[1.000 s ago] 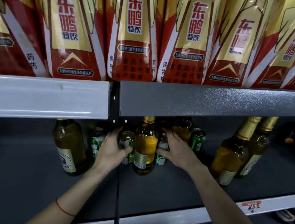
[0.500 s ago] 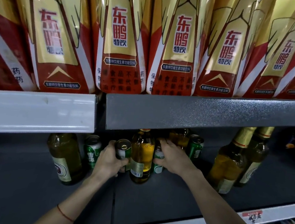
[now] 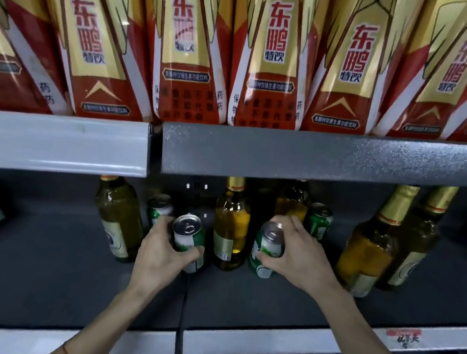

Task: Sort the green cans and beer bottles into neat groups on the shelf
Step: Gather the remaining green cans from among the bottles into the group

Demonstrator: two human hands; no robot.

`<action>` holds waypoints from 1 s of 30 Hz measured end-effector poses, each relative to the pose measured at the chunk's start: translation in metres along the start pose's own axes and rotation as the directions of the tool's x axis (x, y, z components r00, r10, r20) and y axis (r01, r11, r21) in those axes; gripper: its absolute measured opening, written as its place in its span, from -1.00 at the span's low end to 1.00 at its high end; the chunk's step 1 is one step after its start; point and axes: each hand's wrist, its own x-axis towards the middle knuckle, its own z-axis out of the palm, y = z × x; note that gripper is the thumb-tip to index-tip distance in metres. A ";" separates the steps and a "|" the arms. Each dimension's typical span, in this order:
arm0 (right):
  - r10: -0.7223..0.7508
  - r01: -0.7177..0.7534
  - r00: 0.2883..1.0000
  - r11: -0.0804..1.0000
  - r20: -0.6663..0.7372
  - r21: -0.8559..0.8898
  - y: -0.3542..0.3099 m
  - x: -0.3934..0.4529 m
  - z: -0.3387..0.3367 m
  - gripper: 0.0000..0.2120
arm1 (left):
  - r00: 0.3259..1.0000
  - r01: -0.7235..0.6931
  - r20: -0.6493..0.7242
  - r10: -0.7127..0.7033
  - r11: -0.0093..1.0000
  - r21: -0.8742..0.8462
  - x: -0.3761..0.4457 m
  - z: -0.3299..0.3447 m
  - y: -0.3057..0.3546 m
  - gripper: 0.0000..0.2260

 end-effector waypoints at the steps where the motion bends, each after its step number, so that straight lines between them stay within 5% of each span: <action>1: -0.015 0.016 1.000 1.000 -0.013 0.023 -0.003 -0.006 -0.003 -0.46 | 1.000 0.002 -0.014 -0.002 1.000 -0.011 -0.007 -0.006 0.003 -0.46; 9: -0.219 0.224 0.974 0.939 -0.049 0.260 -0.066 -0.037 -0.011 -0.42 | 0.986 0.055 -0.153 -0.071 0.993 -0.105 -0.067 -0.069 0.011 -0.51; 18: -0.451 0.420 0.892 0.801 -0.031 0.427 -0.215 -0.033 0.052 -0.44 | 0.914 0.103 -0.395 -0.095 0.995 -0.001 -0.130 -0.210 -0.044 -0.47; 30: -0.570 0.448 0.821 0.674 0.028 0.588 -0.441 -0.037 0.168 -0.49 | 0.840 0.227 -0.522 -0.145 0.969 0.095 -0.189 -0.418 -0.140 -0.41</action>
